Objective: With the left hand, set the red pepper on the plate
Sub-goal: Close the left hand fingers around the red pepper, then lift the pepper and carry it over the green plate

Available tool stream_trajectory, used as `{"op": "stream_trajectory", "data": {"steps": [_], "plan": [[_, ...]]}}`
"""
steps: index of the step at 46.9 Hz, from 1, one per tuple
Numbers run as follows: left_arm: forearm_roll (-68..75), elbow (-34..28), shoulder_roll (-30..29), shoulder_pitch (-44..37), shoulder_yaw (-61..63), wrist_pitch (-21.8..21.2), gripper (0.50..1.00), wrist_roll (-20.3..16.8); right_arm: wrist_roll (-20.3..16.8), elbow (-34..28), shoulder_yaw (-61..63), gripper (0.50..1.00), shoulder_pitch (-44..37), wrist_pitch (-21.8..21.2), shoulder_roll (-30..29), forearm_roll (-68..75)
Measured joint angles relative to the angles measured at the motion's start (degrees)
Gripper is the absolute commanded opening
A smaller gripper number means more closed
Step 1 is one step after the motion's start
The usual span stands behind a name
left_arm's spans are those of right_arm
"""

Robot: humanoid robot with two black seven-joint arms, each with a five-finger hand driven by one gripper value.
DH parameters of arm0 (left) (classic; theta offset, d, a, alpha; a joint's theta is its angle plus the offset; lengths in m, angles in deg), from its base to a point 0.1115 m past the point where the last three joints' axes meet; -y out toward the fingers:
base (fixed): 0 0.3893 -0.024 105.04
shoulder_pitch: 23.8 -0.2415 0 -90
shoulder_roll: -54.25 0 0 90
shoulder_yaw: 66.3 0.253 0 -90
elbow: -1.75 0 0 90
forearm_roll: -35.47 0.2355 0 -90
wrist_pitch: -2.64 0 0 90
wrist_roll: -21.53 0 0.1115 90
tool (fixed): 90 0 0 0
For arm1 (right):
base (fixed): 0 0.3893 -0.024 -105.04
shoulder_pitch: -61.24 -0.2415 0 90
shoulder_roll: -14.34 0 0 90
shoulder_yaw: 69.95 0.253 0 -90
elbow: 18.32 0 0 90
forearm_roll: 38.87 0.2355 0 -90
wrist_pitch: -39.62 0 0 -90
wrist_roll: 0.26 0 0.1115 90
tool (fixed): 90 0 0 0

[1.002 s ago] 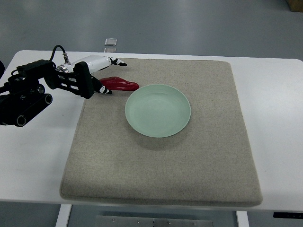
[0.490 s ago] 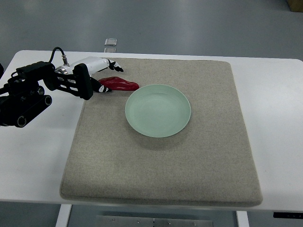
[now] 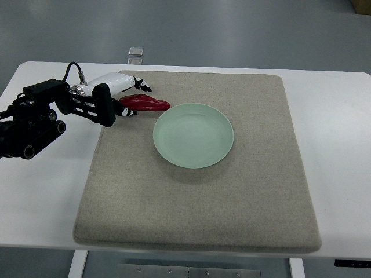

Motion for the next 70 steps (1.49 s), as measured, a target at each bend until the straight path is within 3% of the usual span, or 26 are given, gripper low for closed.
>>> {"op": "stream_trajectory", "data": {"steps": [9, 40, 42, 47, 70], "plan": [[0.00, -0.01, 0.00, 0.00, 0.00, 0.00, 0.671, 0.00, 0.00, 0.02, 0.00, 0.932, 0.00, 0.00, 0.00, 0.00], [-0.43, -2.03, 1.20, -0.26, 0.18, -0.44, 0.671, -0.11, 0.00, 0.02, 0.00, 0.932, 0.00, 0.00, 0.00, 0.00], [-0.43, -2.03, 1.29, -0.30, 0.18, -0.44, 0.647, -0.14, 0.00, 0.01, 0.00, 0.932, 0.00, 0.00, 0.00, 0.00], [-0.26, -2.03, 1.31, -0.31, 0.18, -0.44, 0.500, -0.16, 0.00, 0.01, 0.00, 0.932, 0.00, 0.00, 0.00, 0.00], [-0.50, -1.94, 1.41, -0.31, 0.98, -1.52, 0.500, -0.11, 0.01, 0.05, 0.00, 0.932, 0.00, 0.00, 0.00, 0.00]]}}
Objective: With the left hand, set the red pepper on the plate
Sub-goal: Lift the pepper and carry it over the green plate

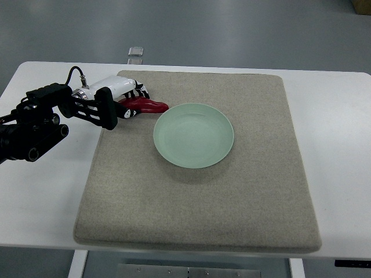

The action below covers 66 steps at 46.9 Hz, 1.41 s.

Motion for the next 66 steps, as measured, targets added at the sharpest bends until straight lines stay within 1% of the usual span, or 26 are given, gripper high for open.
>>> {"op": "stream_trajectory", "data": {"steps": [3, 10, 18, 33, 42, 53, 58, 66], "plan": [[-0.18, 0.17, 0.07, 0.06, -0.03, -0.62, 0.500, -0.04, 0.00, -0.02, -0.01, 0.932, 0.00, 0.00, 0.00, 0.00], [-0.51, 0.68, 0.09, 0.42, -0.67, -3.75, 0.500, -0.10, -0.02, -0.03, 0.00, 0.932, 0.00, 0.00, 0.00, 0.00], [-1.88, 2.05, -0.08, 2.13, -0.94, -4.38, 0.500, -0.76, -0.02, -0.02, 0.01, 0.932, 0.00, 0.00, 0.00, 0.00], [-1.46, 12.39, -0.37, 3.83, -0.45, -3.72, 0.500, -2.23, -0.03, -0.03, 0.01, 0.932, 0.01, 0.00, 0.00, 0.00], [-0.87, 16.74, -0.27, 3.84, 0.65, -3.16, 0.500, -2.51, -0.01, -0.03, 0.01, 0.932, 0.00, 0.00, 0.00, 0.00], [-0.56, 17.89, 0.36, 3.83, 5.91, -3.13, 0.500, -3.29, -0.01, -0.03, 0.00, 0.932, 0.00, 0.00, 0.00, 0.00], [-0.56, 17.89, 1.62, 3.53, 6.31, -3.19, 0.500, -3.50, -0.01, -0.04, 0.00, 0.932, 0.00, 0.00, 0.00, 0.00], [-0.34, 17.91, 2.09, 3.40, 6.69, -3.22, 0.500, -3.50, -0.01, -0.05, 0.00, 0.932, 0.00, 0.00, 0.00, 0.00]]}}
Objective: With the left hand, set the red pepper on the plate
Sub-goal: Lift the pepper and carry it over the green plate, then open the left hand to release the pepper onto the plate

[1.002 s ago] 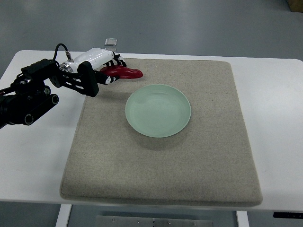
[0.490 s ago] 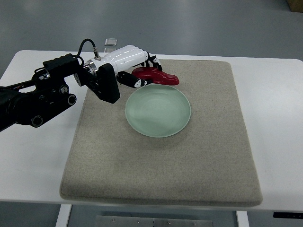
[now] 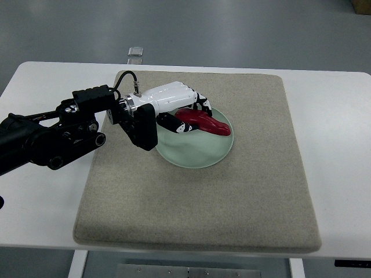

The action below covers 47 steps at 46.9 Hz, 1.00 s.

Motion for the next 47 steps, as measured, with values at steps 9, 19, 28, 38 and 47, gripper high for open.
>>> {"op": "stream_trajectory", "data": {"steps": [9, 19, 28, 38, 47], "plan": [[2.49, -0.21, -0.05, 0.14, 0.94, 0.00, 0.500, 0.07, -0.01, 0.03, 0.00, 0.932, 0.00, 0.00, 0.00, 0.00], [3.13, -0.51, -0.01, 0.12, 1.03, -0.02, 0.500, 0.09, -0.01, 0.02, 0.00, 0.932, 0.00, 0.00, 0.00, 0.00], [3.10, -0.55, 0.06, -0.16, 1.01, -0.70, 0.522, 0.09, -0.01, 0.00, 0.00, 0.932, 0.00, 0.00, 0.00, 0.00], [2.66, -0.61, 0.01, -0.42, 0.94, -1.04, 0.846, 0.10, 0.00, 0.00, 0.00, 0.932, 0.00, 0.00, 0.00, 0.00], [2.16, -0.69, 0.01, -0.45, 0.88, -1.05, 0.958, 0.10, 0.00, -0.01, -0.01, 0.932, 0.00, 0.00, 0.00, 0.00]]}}
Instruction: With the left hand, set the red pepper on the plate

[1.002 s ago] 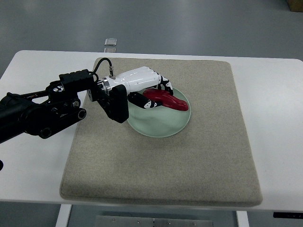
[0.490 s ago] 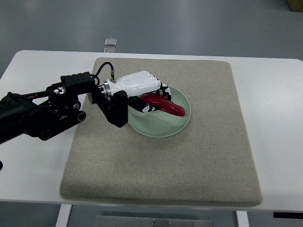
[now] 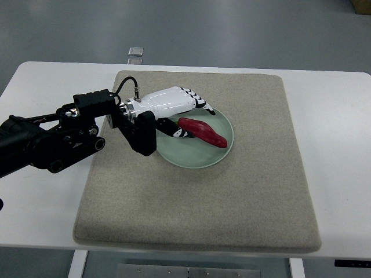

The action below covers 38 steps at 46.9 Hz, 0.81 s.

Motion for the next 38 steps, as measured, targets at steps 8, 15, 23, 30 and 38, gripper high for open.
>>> {"op": "stream_trajectory", "data": {"steps": [8, 15, 23, 30, 38], "plan": [[-0.21, -0.01, 0.00, 0.00, -0.47, 0.00, 0.958, 0.00, 0.00, 0.04, 0.01, 0.932, 0.00, 0.00, 0.00, 0.00], [-5.38, -0.18, 0.06, -0.01, -1.35, -0.43, 0.964, 0.06, 0.01, 0.03, 0.01, 0.932, 0.00, 0.00, 0.00, 0.00], [-25.51, -1.83, 1.45, -0.01, -1.96, -2.69, 0.988, 0.17, 0.01, 0.04, 0.01, 0.932, 0.00, 0.00, 0.00, 0.00], [-45.04, -2.42, 1.75, 0.00, -2.04, -3.49, 0.988, 0.43, 0.01, 0.02, 0.01, 0.932, 0.00, 0.00, 0.00, 0.00], [-61.71, -3.89, 1.67, 0.00, -4.18, -4.19, 0.990, 0.41, -0.02, 0.03, 0.01, 0.932, 0.00, 0.00, 0.00, 0.00]]}}
